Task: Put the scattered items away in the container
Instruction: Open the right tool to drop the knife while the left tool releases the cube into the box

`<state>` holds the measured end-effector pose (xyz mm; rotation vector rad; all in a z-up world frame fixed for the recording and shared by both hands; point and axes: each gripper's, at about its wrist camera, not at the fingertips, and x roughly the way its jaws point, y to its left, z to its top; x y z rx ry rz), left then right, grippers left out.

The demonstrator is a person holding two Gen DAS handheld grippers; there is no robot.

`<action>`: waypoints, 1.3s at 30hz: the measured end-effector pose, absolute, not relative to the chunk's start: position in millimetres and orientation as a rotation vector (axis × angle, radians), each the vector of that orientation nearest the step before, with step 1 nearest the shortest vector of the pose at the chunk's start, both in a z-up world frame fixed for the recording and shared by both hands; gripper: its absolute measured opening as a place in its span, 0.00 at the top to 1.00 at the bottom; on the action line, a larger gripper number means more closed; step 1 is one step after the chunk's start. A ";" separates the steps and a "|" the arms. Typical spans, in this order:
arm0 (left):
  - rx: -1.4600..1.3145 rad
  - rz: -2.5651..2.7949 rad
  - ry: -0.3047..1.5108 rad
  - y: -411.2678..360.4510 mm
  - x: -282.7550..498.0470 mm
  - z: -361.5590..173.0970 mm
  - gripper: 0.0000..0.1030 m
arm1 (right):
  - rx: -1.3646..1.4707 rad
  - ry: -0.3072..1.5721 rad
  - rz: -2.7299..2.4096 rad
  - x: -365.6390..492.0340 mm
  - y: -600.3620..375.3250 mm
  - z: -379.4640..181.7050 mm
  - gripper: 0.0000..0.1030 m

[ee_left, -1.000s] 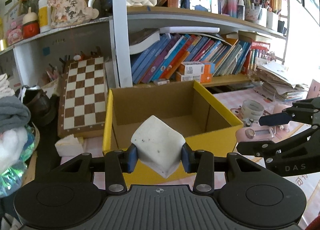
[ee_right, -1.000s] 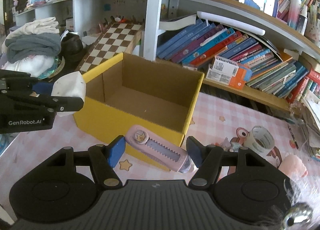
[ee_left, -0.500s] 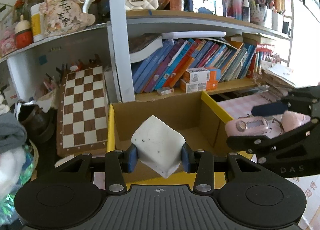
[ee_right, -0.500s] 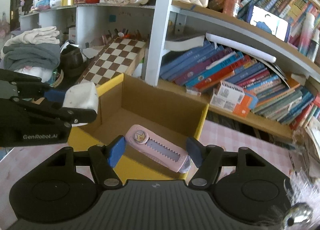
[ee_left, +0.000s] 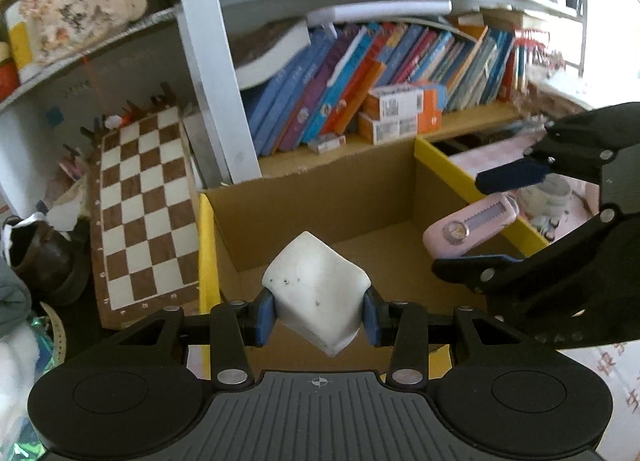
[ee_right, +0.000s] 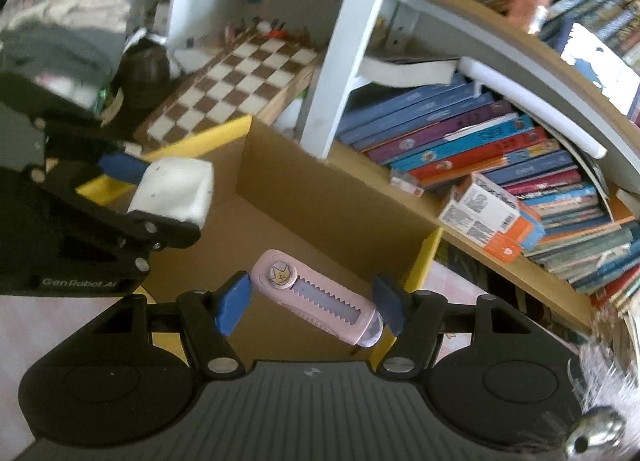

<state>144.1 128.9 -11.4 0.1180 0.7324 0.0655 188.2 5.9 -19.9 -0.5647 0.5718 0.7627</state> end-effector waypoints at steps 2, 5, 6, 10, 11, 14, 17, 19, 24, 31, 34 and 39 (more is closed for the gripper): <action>0.122 0.059 0.755 130.0 149.8 -14.9 0.60 | -0.588 0.584 0.774 193.2 10.3 -25.8 0.37; 0.112 0.048 0.794 133.3 158.5 -20.6 0.60 | -0.618 0.602 0.790 199.6 15.9 -33.6 0.37; 0.107 0.044 0.807 134.3 161.6 -22.5 0.60 | -0.627 0.607 0.796 201.5 17.6 -35.7 0.37; 0.099 0.039 0.847 138.6 173.6 -28.2 0.60 | -0.630 0.643 0.829 214.7 22.9 -39.9 0.37; 0.098 0.039 0.854 139.7 176.4 -29.0 0.60 | -0.630 0.650 0.843 217.9 24.1 -39.8 0.37; 0.105 0.042 0.868 141.2 183.4 -30.8 0.60 | -0.640 0.662 0.874 224.6 27.9 -39.6 0.37; 0.104 0.037 0.895 143.3 188.9 -35.7 0.60 | -0.634 0.681 0.907 230.9 29.5 -39.8 0.37; 0.103 0.033 0.918 144.7 192.7 -40.7 0.60 | -0.619 0.696 0.924 234.9 29.7 -39.9 0.37; 0.102 0.020 0.945 144.8 197.1 -48.3 0.60 | -0.618 0.704 0.924 244.2 29.5 -39.0 0.37; 0.090 0.017 0.970 145.6 202.7 -55.7 0.59 | -0.711 0.725 0.908 252.0 40.4 -50.2 0.37; 0.089 0.015 0.978 146.0 204.0 -57.6 0.59 | -0.729 0.753 0.913 254.8 44.9 -57.8 0.37; 0.093 0.017 0.986 146.4 205.5 -58.7 0.59 | -0.741 0.793 0.918 260.6 48.0 -66.0 0.37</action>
